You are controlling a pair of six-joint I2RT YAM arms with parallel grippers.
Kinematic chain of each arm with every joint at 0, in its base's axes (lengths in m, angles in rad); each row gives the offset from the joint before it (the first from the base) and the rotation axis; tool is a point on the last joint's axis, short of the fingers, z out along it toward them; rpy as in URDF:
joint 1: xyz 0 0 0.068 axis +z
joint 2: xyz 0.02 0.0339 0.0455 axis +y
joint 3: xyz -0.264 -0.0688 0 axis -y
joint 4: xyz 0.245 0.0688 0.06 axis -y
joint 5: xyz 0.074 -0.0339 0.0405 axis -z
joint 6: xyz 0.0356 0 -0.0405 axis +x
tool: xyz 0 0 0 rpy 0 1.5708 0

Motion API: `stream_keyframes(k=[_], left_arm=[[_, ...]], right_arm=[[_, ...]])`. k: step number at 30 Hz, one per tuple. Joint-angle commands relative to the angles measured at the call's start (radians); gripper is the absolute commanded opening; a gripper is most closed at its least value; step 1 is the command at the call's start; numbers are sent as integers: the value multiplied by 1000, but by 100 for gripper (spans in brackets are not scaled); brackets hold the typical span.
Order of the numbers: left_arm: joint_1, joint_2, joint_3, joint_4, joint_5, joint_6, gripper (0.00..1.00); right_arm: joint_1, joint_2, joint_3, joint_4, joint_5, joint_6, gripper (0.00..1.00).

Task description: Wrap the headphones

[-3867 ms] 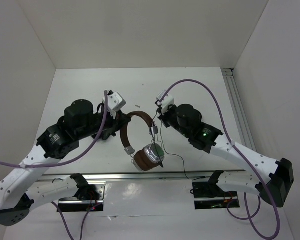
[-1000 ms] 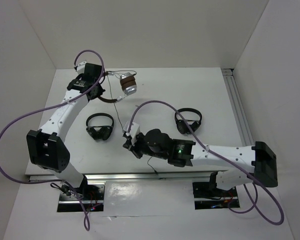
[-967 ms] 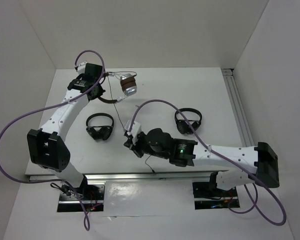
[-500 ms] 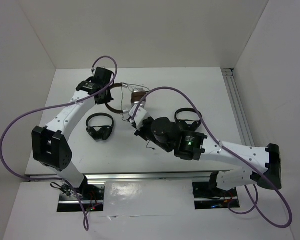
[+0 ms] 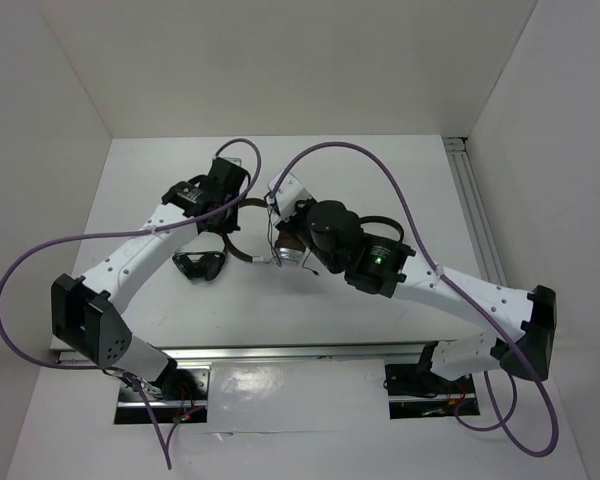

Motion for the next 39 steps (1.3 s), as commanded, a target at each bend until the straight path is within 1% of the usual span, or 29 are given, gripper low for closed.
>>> stream_keyframes(k=[1, 4, 7, 8, 10, 13, 14, 16, 20, 24, 26, 29, 34, 37, 39], left_arm=[[8, -30, 42, 23, -21, -72, 0], [31, -21, 97, 13, -21, -141, 0], [89, -1, 137, 13, -7, -216, 0], [125, 11, 166, 13, 4, -236, 0], [152, 36, 193, 13, 4, -302, 0], [201, 64, 239, 13, 46, -371, 0], [211, 86, 257, 13, 47, -372, 0], [212, 111, 279, 13, 28, -396, 0], [212, 145, 279, 0, -25, -428, 0], [212, 154, 184, 13, -36, -439, 0], [201, 154, 159, 13, -61, -398, 0], [179, 145, 107, 13, -87, -385, 0], [110, 49, -25, 34, -124, -335, 0], [32, -7, -104, 34, -194, -325, 0], [-11, -59, -140, 34, -216, -325, 0]], right_arm=[[41, 5, 62, 5, -36, 17, 0], [89, 5, 62, 5, -64, 28, 0], [141, 5, 62, 5, -78, 48, 0], [155, 5, 62, 5, -78, 48, 0], [190, 16, 62, 5, -78, 48, 0], [212, 39, 71, -4, -101, 57, 0], [224, 51, 71, -4, -101, 57, 0], [224, 62, 82, -4, -101, 57, 0], [235, 62, 123, -25, -159, 48, 0], [235, 51, 146, -16, -185, 17, 0], [235, 62, 158, -27, -150, 2, 0], [224, 76, 180, -38, -104, -23, 0], [135, 120, 203, -47, -113, -41, 0], [106, 148, 232, -65, -122, -76, 0], [97, 157, 255, -65, -113, -98, 0]])
